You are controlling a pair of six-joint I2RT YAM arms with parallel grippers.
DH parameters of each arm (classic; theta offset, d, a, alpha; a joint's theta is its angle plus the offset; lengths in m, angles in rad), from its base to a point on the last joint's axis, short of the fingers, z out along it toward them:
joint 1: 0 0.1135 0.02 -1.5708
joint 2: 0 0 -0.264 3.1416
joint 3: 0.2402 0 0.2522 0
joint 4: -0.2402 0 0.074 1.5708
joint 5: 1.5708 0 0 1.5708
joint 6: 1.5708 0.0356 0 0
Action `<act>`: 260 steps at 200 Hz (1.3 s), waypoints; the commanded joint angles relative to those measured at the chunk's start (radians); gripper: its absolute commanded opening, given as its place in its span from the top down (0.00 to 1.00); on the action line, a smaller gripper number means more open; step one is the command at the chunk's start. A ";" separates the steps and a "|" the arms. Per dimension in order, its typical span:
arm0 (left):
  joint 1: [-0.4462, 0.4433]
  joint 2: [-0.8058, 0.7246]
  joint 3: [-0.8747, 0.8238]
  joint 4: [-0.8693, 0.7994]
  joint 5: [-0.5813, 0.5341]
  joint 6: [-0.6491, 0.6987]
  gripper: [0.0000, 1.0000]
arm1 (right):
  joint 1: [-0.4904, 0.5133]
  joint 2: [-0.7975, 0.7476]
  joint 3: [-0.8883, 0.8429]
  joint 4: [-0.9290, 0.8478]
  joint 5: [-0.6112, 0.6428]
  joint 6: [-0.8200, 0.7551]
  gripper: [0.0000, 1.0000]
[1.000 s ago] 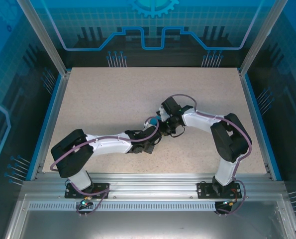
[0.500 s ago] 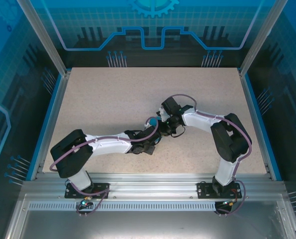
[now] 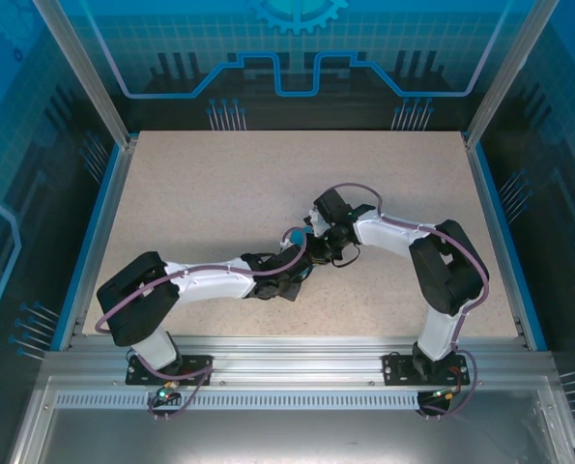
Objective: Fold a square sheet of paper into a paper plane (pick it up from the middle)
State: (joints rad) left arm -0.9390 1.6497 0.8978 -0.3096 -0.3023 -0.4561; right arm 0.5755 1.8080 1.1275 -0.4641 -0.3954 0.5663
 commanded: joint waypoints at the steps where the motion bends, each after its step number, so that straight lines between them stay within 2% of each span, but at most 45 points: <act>1: -0.006 0.004 0.021 0.022 -0.014 0.030 0.70 | 0.014 -0.008 -0.018 -0.030 -0.003 -0.014 0.91; 32: -0.006 0.003 0.020 0.023 0.000 0.037 0.78 | 0.013 -0.019 -0.024 -0.040 0.007 -0.020 0.91; 48: -0.006 0.000 0.014 0.022 0.004 0.039 0.78 | 0.014 -0.025 -0.026 -0.046 0.012 -0.023 0.91; 106: -0.011 -0.095 -0.024 0.035 0.008 0.028 0.63 | 0.013 -0.066 -0.036 -0.068 0.017 -0.032 0.93; 169: -0.033 -0.009 0.004 0.004 0.002 0.043 0.60 | 0.014 -0.062 -0.045 -0.056 0.008 -0.027 0.92; 217: -0.046 0.000 0.013 0.006 -0.022 0.040 0.57 | 0.013 -0.050 -0.031 -0.057 0.006 -0.026 0.92; 260: -0.046 0.026 0.026 -0.032 -0.074 0.043 0.62 | 0.013 -0.050 -0.024 -0.068 0.009 -0.030 0.92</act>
State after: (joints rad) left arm -0.9760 1.6512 0.8967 -0.3061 -0.3305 -0.4343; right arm 0.5766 1.7596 1.0935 -0.5053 -0.3748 0.5449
